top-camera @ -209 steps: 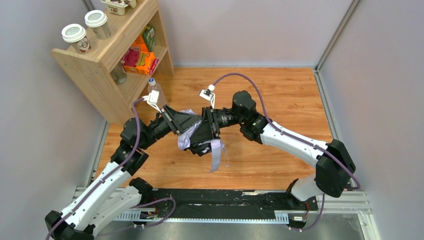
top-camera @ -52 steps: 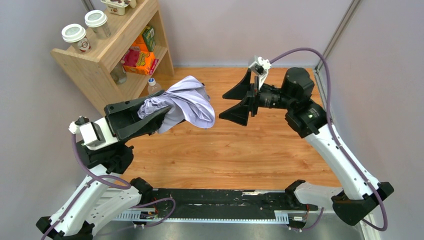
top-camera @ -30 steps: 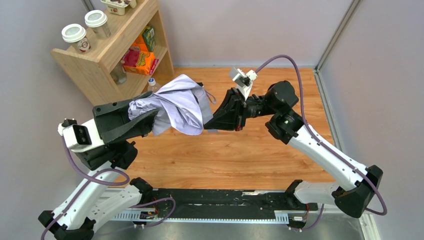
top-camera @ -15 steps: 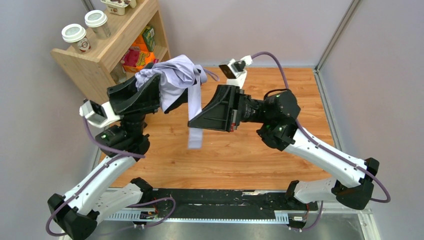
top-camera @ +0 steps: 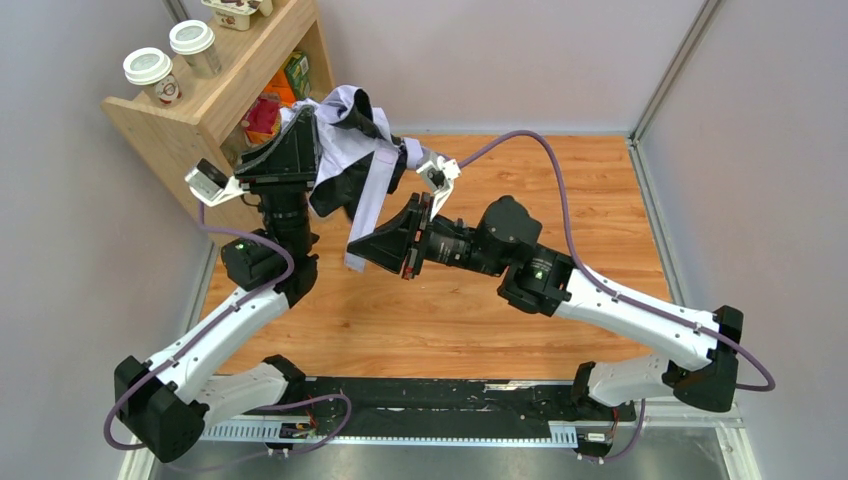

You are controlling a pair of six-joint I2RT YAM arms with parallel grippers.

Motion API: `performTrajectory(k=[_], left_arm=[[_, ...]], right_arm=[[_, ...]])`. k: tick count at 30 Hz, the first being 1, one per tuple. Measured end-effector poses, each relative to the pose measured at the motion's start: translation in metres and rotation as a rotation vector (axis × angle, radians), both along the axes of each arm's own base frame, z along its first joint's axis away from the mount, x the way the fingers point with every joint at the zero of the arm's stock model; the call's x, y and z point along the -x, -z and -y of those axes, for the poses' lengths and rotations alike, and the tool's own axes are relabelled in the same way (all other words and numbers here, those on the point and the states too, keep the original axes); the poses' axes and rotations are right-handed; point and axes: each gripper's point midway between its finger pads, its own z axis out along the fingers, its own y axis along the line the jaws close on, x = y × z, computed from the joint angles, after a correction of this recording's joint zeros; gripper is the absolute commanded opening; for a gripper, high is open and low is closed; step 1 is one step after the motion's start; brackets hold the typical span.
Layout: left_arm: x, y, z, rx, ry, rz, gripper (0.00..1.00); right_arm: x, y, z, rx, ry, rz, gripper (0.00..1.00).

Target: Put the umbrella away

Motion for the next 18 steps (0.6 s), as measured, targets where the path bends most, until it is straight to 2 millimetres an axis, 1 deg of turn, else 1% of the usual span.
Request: performTrajectory(k=[1,4,7,11,14,16,18], left_arm=[[-0.003,0.001,0.000,0.032,0.045,-0.018,0.00],[-0.013,0.007,0.006,0.094,0.162,-0.072,0.00],[-0.021,0.017,0.009,0.138,0.234,-0.122,0.00],[-0.029,0.032,0.012,0.169,0.296,-0.190,0.00],[-0.034,0.047,0.016,0.194,0.373,-0.279,0.00],[-0.039,0.060,0.022,0.192,0.424,-0.378,0.00],[-0.041,0.078,0.026,0.176,0.456,-0.503,0.00]], right_arm=[[-0.007,0.009,-0.002,0.017,0.041,0.040,0.00],[-0.030,0.024,-0.007,0.040,0.170,0.144,0.00],[-0.050,0.029,-0.014,0.056,0.293,0.238,0.00],[-0.070,0.035,-0.027,0.093,0.431,0.323,0.00],[-0.091,0.039,-0.022,0.142,0.572,0.401,0.00],[-0.105,0.041,-0.015,0.179,0.671,0.463,0.00],[-0.116,0.048,-0.004,0.232,0.770,0.531,0.01]])
